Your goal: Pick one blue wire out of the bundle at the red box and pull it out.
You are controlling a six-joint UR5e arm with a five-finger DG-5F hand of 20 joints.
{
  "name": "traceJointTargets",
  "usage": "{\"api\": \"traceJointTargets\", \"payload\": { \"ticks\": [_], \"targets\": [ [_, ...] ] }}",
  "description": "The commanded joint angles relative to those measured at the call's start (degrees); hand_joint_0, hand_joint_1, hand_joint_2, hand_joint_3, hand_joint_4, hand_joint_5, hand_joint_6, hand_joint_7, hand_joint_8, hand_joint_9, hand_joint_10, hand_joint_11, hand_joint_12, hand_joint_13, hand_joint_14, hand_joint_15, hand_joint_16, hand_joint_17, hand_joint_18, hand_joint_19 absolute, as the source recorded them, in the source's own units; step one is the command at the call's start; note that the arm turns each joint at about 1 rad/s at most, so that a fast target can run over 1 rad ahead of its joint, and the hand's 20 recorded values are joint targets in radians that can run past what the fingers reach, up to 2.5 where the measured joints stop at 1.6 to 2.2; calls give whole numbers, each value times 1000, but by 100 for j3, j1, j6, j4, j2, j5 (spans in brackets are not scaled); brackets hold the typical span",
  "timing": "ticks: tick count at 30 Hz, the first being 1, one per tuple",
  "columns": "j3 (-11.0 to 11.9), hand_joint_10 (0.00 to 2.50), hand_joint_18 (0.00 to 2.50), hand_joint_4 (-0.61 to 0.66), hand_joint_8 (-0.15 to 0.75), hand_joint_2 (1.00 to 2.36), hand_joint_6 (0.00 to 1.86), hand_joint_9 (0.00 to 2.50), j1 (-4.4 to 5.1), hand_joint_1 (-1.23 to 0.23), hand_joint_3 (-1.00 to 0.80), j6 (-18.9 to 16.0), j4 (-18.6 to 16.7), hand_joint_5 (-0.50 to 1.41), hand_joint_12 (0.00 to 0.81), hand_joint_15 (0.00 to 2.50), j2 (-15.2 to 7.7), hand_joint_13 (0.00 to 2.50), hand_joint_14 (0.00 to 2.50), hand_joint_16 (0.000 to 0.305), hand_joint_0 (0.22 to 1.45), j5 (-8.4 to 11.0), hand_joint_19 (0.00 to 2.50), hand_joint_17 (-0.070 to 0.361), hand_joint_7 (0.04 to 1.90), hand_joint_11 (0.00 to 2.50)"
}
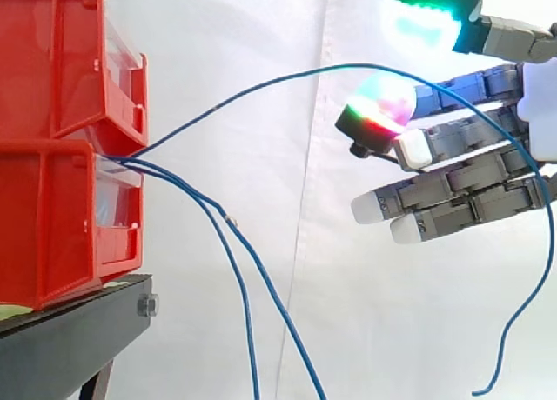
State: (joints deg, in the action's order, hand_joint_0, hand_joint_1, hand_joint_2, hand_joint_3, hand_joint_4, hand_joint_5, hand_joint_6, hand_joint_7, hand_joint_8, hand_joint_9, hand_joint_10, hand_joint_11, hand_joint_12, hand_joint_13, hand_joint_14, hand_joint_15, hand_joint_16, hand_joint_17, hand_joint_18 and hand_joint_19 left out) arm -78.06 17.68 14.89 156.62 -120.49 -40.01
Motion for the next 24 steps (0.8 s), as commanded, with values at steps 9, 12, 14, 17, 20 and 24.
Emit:
{"api": "traceJointTargets", "payload": {
  "ticks": [9,12,14,17,20,24],
  "targets": [
    [2,19,358,152,255,1010,663,1099,-2,-524,-302,5,9,-58,375,380,-1,529,14,51,606,46,466,116,1213,618],
    [2,19,382,164,262,1010,666,1136,7,-573,-268,5,18,-51,381,368,-1,543,13,52,611,46,462,118,1219,634],
    [2,19,394,158,261,1010,669,1156,-2,-586,-255,14,0,-50,381,372,-1,545,15,53,611,46,462,118,1221,647],
    [2,19,406,150,262,1011,676,1165,-2,-608,-239,14,0,-49,381,372,-1,552,15,52,611,46,460,117,1218,650],
    [2,19,405,142,259,1012,680,1166,-2,-629,-229,23,0,-48,379,378,-1,553,13,51,610,46,464,115,1213,664],
    [-7,19,404,145,256,1012,684,1161,-2,-692,-229,23,0,-50,378,376,-1,544,13,51,602,46,458,115,1216,670]
  ]
}}
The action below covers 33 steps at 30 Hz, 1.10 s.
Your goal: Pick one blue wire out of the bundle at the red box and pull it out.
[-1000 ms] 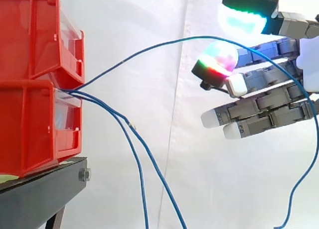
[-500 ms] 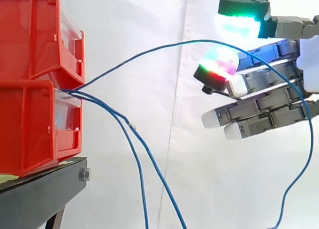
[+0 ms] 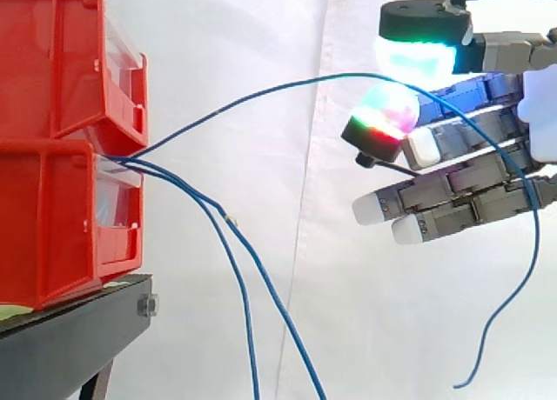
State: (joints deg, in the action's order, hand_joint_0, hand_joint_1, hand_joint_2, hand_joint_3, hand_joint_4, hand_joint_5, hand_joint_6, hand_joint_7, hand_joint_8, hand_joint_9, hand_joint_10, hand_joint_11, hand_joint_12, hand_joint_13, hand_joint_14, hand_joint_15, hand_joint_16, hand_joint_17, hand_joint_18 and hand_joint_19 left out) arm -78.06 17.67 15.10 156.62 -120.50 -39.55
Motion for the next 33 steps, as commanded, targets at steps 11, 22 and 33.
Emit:
{"api": "traceJointTargets", "payload": {
  "ticks": [11,22,33],
  "targets": [
    [1,24,364,130,233,1010,771,1118,-1,-748,-334,2,9,-82,352,387,0,513,16,46,561,0,489,104,1152,698],
    [1,23,439,105,247,1005,775,1271,25,-377,-420,2,9,-61,357,391,0,600,15,46,577,0,513,104,1167,707],
    [1,25,623,98,249,1010,815,1421,25,-705,-325,-16,9,-47,362,469,0,758,17,45,590,0,538,102,1171,829]
  ]
}}
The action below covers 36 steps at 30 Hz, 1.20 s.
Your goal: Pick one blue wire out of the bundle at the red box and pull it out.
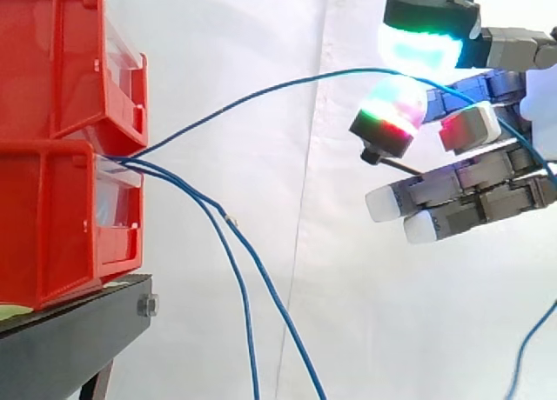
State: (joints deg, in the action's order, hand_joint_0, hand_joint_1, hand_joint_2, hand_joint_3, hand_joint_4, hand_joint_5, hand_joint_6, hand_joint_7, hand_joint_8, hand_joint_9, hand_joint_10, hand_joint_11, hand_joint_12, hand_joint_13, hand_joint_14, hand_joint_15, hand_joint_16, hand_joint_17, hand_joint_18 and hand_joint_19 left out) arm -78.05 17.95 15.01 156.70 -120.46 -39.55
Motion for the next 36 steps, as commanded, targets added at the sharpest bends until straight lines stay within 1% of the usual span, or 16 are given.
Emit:
{"api": "traceJointTargets", "payload": {
  "ticks": [1,8,10,12,13,14,16,17,21,22,25,31,36],
  "targets": [
    [0,27,624,99,253,1010,814,1420,7,-713,-324,-7,1,-47,363,470,5,757,18,46,589,0,538,102,1181,827],
    [0,24,589,94,235,1010,817,1345,7,-787,-362,-7,1,-58,350,476,-4,711,19,42,584,0,561,95,1186,825],
    [-8,25,592,96,234,1007,818,1344,7,-740,-408,-7,1,-58,351,479,-4,713,18,43,559,0,569,97,1162,815],
    [0,26,598,90,231,1003,795,1365,7,-560,-454,-7,-8,-46,363,460,-4,716,17,45,532,0,569,101,1161,764],
    [0,22,598,94,228,1002,791,1367,7,-541,-460,-7,-8,-45,363,456,-4,716,18,45,532,0,568,102,1160,747],
    [0,24,592,86,220,1003,778,1372,7,-470,-460,-7,-8,-39,357,459,-4,713,17,45,540,0,579,102,1168,739],
    [0,23,587,82,223,1003,763,1377,16,-401,-447,1,-8,-33,356,459,-4,713,17,44,567,0,598,100,1178,727],
    [0,26,606,83,222,1005,753,1385,16,-400,-431,1,-8,-29,355,455,-4,722,17,45,573,-9,605,100,1184,730],
    [0,23,657,126,236,1011,732,1420,25,-523,-345,-7,1,-19,354,448,-4,759,17,44,592,0,590,98,1231,726],
    [0,25,665,130,245,1011,732,1424,34,-531,-336,-7,1,-18,355,450,-4,771,17,44,593,0,584,99,1229,725],
    [-8,22,692,134,256,1012,759,1455,34,-644,-281,-7,1,-19,366,459,5,809,16,47,597,0,546,107,1200,736],
    [-8,22,713,117,270,1011,767,1468,42,-715,-238,1,1,-15,380,446,-4,818,17,50,595,0,540,112,1195,731],
    [0,22,684,91,259,1012,767,1401,42,-774,-246,1,1,-19,373,459,-4,775,17,48,590,0,547,108,1223,740]
  ]
}}
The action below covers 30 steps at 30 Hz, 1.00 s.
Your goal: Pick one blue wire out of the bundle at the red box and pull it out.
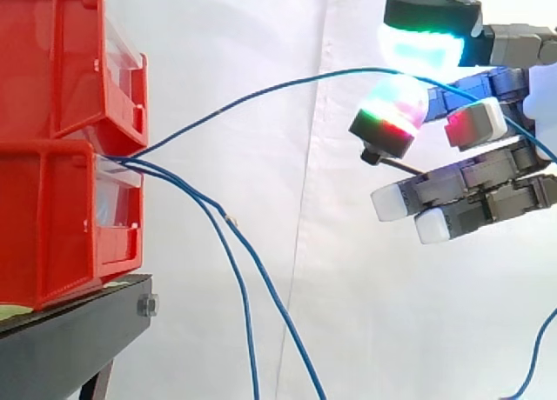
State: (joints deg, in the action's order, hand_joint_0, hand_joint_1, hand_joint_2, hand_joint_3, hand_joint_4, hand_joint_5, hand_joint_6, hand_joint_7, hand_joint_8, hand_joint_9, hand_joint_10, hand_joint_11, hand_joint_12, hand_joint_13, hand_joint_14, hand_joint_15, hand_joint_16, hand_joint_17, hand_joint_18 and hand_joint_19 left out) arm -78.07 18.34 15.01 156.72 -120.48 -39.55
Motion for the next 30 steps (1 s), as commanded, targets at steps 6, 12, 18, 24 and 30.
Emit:
{"api": "traceJointTargets", "payload": {
  "ticks": [6,12,18,24,30],
  "targets": [
    [2,25,645,88,246,1012,785,1348,3,-828,-273,2,-10,-34,364,456,7,738,17,46,590,0,561,104,1213,745],
    [2,22,616,103,230,1002,801,1334,3,-787,-472,-7,8,-43,351,466,-2,715,18,44,539,0,576,100,1158,724],
    [2,21,625,122,201,1003,685,1374,3,-471,-460,11,-1,-7,342,448,-2,730,17,43,578,0,611,97,1290,620],
    [2,24,700,147,199,1014,617,1446,11,-618,-305,11,-10,14,332,448,-2,833,17,41,604,0,590,92,1405,623],
    [2,25,675,123,204,1014,646,1408,20,-768,-295,11,8,9,328,448,-2,794,17,40,603,9,565,90,1400,642]
  ]
}}
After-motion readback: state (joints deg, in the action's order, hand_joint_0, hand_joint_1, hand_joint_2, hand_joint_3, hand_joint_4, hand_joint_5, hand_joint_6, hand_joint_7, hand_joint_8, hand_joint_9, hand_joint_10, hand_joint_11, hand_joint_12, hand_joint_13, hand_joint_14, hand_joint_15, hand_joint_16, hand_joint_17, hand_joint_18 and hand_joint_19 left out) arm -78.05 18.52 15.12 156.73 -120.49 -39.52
